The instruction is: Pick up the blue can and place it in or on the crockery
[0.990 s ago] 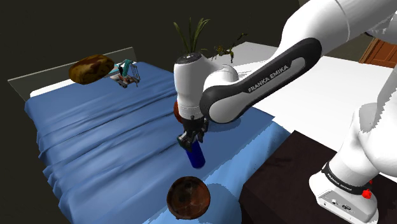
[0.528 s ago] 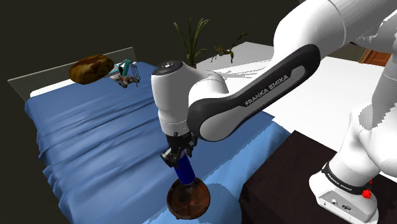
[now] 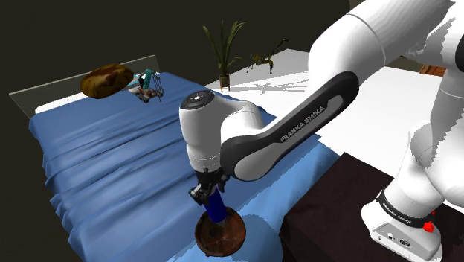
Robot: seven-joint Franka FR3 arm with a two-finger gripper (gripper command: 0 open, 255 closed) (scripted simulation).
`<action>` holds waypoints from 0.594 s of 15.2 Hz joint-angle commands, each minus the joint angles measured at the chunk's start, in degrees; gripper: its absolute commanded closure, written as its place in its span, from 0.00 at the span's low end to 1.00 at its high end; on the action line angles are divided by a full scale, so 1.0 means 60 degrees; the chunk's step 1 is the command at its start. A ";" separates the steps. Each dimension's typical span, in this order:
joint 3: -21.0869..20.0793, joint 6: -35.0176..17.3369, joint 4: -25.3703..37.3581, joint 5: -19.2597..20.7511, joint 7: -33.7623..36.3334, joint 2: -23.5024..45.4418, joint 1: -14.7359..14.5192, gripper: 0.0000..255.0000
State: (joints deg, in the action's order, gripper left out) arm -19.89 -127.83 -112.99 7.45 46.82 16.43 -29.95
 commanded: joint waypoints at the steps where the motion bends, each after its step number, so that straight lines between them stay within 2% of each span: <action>1: 0.0026 -0.0209 -0.0047 0.0082 0.0066 0.0165 -0.0033 1.00; 9: 0.0172 -0.1044 -0.0277 0.0409 0.0284 0.0809 -0.0141 1.00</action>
State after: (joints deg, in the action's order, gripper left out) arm -18.97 -133.47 -114.61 9.62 48.28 20.72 -30.65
